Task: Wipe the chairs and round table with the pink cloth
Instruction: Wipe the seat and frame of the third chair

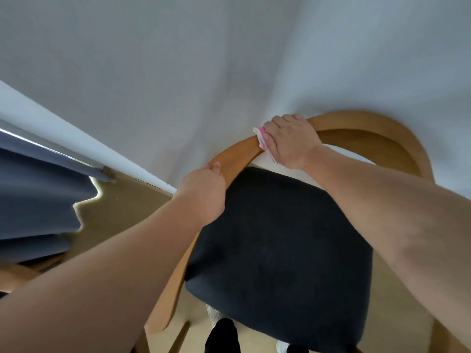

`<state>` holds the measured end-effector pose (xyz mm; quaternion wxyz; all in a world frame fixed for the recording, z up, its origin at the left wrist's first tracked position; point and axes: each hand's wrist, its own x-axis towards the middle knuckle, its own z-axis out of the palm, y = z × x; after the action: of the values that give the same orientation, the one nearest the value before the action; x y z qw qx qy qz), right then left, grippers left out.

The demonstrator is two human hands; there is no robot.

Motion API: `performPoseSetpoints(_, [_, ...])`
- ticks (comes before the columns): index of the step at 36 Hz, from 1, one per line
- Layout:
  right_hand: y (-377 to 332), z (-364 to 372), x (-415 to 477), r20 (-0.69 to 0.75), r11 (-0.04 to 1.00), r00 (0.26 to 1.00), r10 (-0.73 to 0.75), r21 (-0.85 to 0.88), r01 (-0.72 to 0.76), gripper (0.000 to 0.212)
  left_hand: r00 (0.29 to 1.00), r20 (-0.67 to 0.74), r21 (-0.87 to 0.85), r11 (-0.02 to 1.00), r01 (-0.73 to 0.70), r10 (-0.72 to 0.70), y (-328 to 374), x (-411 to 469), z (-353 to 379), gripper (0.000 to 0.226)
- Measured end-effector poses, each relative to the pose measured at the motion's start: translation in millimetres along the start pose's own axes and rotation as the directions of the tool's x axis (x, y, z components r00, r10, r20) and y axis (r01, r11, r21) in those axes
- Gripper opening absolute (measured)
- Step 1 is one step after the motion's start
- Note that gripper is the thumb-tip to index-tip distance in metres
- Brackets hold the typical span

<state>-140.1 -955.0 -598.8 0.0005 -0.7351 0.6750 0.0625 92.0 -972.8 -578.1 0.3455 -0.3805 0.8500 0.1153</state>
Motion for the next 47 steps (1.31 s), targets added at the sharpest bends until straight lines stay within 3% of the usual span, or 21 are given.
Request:
performPoseSetpoints(4, [13, -4, -4, 0.018, 0.997, 1.000, 0.015, -0.070, -0.014, 0.054, 0.994, 0.009, -0.104, 0.988, 0.112, -0.111, 13, 0, -3, 0.086])
performPoseSetpoints(9, [28, -10, -12, 0.024, 0.989, 0.999, 0.034, -0.148, -0.030, 0.052, 0.988, -0.091, -0.035, 0.992, 0.118, -0.121, 16, -2, -11, 0.073])
performPoseSetpoints(14, [46, -13, -21, 0.043, 0.978, 0.997, 0.068, -0.199, -0.058, 0.049, 0.989, -0.068, -0.019, 0.991, 0.133, -0.134, 17, -7, -15, 0.072])
performPoseSetpoints(25, [81, -23, -41, 0.055, 0.977, 0.990, 0.128, -0.177, -0.116, 0.056, 0.984, -0.143, 0.022, 0.994, 0.110, -0.106, 11, -5, -12, 0.067])
performPoseSetpoints(34, [110, -25, -72, 0.035, 0.961, 0.968, 0.248, -0.136, -0.242, 0.059, 0.988, -0.106, -0.075, 0.992, 0.103, -0.111, 14, -15, -15, 0.060])
performPoseSetpoints(37, [117, -24, -81, 0.048, 0.957, 0.961, 0.272, -0.116, -0.265, 0.061, 0.971, -0.215, -0.160, 0.984, 0.072, -0.106, 26, -23, -27, 0.036])
performPoseSetpoints(39, [119, -25, -84, 0.050, 0.956, 0.959, 0.280, -0.110, -0.273, 0.061, 0.927, -0.375, -0.098, 0.995, -0.034, -0.005, 38, -22, -37, 0.026])
performPoseSetpoints(41, [119, -26, -85, 0.052, 0.956, 0.958, 0.281, -0.106, -0.274, 0.062, 0.880, -0.465, -0.077, 0.986, -0.149, 0.097, 55, -12, -47, 0.038])
performPoseSetpoints(43, [119, -26, -85, 0.059, 0.957, 0.958, 0.279, -0.097, -0.273, 0.063, 0.871, -0.462, -0.122, 0.960, -0.250, 0.168, 78, 2, -60, 0.059])
performPoseSetpoints(47, [124, -24, -89, 0.056, 0.959, 0.959, 0.278, -0.071, -0.274, 0.063, 0.880, -0.416, -0.120, 0.945, -0.304, 0.230, 115, 35, -85, 0.083])
